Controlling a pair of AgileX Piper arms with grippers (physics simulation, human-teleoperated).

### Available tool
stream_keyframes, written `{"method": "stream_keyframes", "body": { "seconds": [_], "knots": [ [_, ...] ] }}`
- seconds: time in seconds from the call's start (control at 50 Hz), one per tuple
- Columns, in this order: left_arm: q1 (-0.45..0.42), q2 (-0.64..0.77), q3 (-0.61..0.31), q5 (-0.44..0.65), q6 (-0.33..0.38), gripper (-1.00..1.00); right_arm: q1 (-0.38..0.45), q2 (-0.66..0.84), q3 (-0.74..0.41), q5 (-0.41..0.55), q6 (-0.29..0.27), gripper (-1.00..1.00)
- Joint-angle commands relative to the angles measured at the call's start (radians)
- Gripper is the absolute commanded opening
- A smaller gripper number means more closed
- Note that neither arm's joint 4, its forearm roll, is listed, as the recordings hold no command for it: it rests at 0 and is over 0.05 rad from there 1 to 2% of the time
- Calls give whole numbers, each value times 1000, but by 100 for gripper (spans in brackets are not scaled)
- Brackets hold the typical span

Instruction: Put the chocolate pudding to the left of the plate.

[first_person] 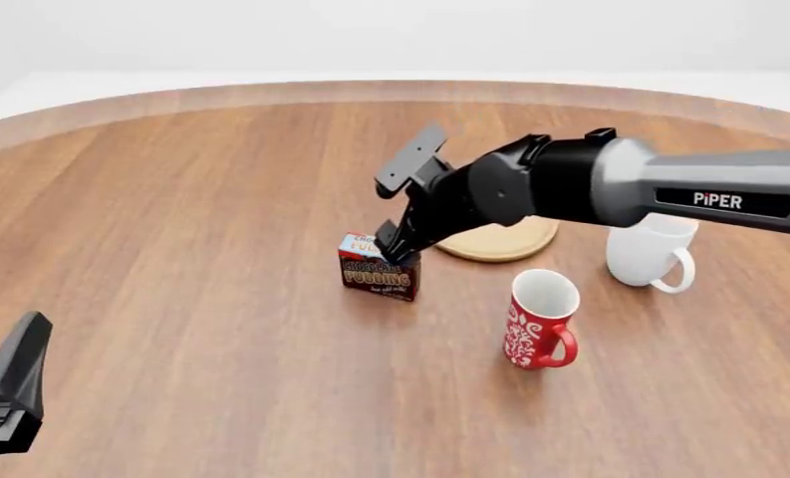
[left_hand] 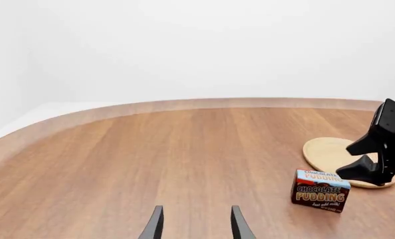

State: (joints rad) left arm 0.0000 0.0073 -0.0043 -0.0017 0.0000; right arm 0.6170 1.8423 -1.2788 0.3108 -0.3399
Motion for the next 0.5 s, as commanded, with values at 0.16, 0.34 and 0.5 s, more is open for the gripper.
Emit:
{"method": "stream_keyframes", "body": {
  "seconds": [0.16,0.34,0.5],
  "knots": [
    [0,0,0,0,0,100,22,36,2,-21,20,100],
    [0,0,0,0,0,100,26,45,10,-32,27,100],
    [0,0,0,0,0,100,15,65,-4,-37,22,100]
  ]
}}
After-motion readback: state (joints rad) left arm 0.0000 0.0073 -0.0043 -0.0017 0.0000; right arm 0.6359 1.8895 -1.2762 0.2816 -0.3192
